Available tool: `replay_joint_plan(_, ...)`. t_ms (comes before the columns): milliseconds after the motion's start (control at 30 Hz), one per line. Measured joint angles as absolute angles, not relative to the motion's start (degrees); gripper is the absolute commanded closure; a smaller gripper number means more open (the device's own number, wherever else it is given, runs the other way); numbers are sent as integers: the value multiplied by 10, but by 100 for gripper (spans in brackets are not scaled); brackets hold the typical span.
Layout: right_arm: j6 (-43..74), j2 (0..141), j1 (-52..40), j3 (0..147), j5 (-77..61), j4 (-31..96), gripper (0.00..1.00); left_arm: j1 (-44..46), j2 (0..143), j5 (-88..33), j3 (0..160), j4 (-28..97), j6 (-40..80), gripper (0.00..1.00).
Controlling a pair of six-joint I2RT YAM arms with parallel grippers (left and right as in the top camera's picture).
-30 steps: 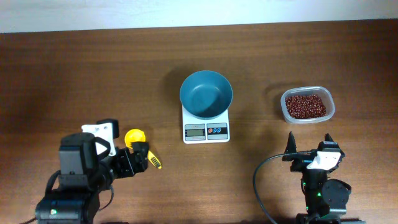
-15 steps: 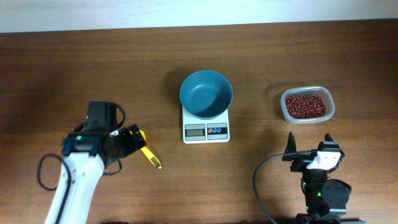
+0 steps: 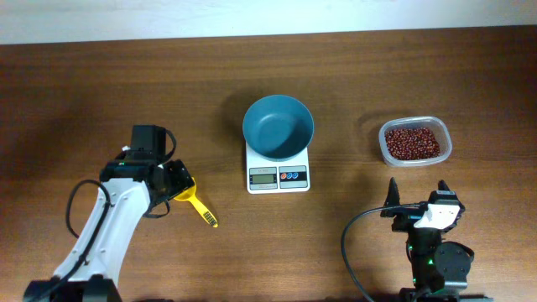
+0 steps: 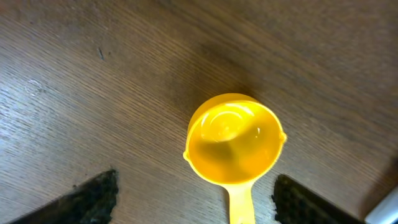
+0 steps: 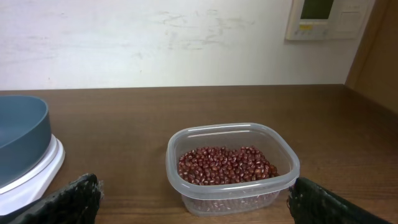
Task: Scoop item into bowl and weigh 50g on scale
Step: 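Move left gripper down over the yellow scoop's cup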
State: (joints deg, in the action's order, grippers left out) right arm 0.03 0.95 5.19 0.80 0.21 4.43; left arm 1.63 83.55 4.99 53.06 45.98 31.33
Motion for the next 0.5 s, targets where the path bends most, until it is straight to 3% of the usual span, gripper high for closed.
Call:
replay_joint_plan(100, 0, 10, 52, 8, 2, 44, 1, 16, 860, 50, 531, 454, 317, 33)
replay_joint_plan(233, 0, 10, 52, 8, 2, 44, 1, 16, 893, 50, 531, 442, 318, 35)
replay_joint_plan(333, 0, 10, 52, 8, 2, 44, 1, 16, 910, 50, 531, 434, 318, 51)
replay_joint_plan(500, 0, 10, 52, 8, 2, 44, 1, 16, 935, 50, 531, 423, 320, 58)
